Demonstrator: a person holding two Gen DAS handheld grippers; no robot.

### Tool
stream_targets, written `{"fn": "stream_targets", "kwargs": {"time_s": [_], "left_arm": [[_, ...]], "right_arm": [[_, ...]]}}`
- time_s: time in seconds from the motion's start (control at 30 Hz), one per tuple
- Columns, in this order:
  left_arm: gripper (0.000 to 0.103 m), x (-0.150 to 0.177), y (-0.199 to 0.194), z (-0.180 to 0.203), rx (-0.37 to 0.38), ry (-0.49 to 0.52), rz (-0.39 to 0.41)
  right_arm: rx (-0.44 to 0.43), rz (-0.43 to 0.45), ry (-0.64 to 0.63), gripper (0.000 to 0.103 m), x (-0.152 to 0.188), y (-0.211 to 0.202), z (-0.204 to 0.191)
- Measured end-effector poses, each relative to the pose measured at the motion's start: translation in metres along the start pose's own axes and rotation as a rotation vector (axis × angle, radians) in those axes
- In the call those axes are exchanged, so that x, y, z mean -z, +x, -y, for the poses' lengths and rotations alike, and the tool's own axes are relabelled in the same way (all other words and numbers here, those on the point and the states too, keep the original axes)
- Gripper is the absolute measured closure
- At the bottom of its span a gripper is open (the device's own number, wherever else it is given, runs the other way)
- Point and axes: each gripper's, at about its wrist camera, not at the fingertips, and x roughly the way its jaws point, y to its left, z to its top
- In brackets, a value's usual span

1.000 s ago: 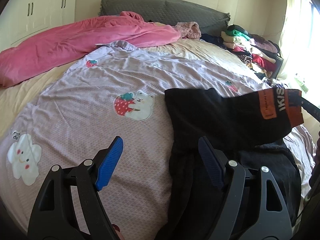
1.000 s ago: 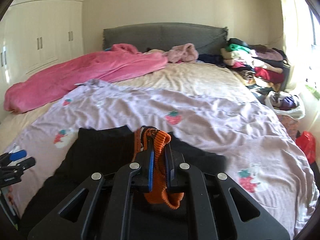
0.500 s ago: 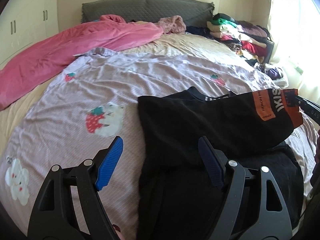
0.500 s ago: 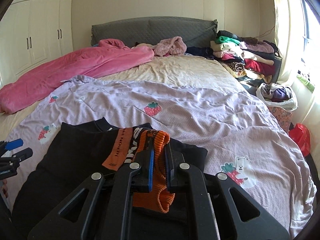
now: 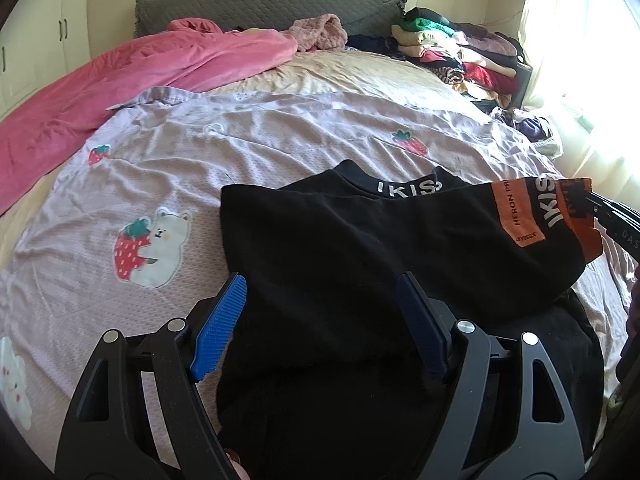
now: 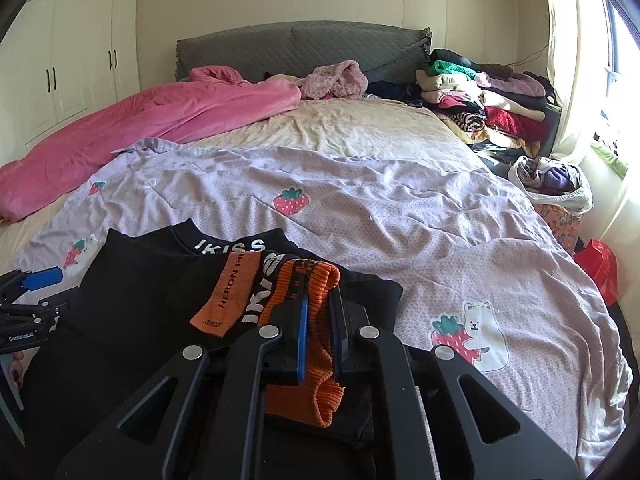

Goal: Fold small clothes
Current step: 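Lift the shirt side with the right tool and fold it toward the collar's center, then lay the folded side down and open the right tool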

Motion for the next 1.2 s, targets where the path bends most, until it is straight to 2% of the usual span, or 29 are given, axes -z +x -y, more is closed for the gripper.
{"fn": "stream_targets", "kwargs": {"time_s": [0.1, 0.2, 0.27, 0.33, 0.4, 0.47, 0.7, 0.87, 1.2], "left_arm": [[0.033, -0.001, 0.004, 0.008, -0.027, 0.039, 0.007], [0.033, -0.004, 0.012, 0.011, -0.011, 0.040, -0.008], [0.033, -0.005, 0.027, 0.012, -0.014, 0.047, -0.049], [0.033, -0.001, 0.045, 0.013, -0.022, 0.062, -0.125], [0.033, 0.003, 0.054, 0.011, -0.023, 0.073, -0.152], [0.033, 0.007, 0.057, 0.008, -0.013, 0.065, -0.150], [0.033, 0.011, 0.054, 0.006, 0.005, 0.060, -0.126], [0.033, 0.012, 0.054, 0.006, 0.010, 0.058, -0.120], [0.033, 0.016, 0.052, 0.005, 0.016, 0.074, -0.114]], "right_arm": [[0.004, -0.006, 0.001, 0.095, 0.002, 0.003, 0.002], [0.010, -0.015, 0.002, 0.095, 0.003, 0.005, 0.004], [0.016, -0.020, 0.004, 0.094, 0.004, 0.007, 0.005], [0.026, -0.026, 0.007, 0.093, 0.005, 0.010, 0.008], [0.058, -0.026, 0.009, 0.091, 0.006, 0.010, 0.011], [0.097, -0.030, 0.032, 0.090, 0.010, 0.010, 0.019], [0.052, -0.086, 0.130, 0.084, 0.030, 0.008, 0.039], [-0.023, -0.118, 0.055, 0.078, 0.038, 0.013, 0.007], [-0.127, -0.159, -0.031, 0.078, 0.031, 0.036, -0.052]]}}
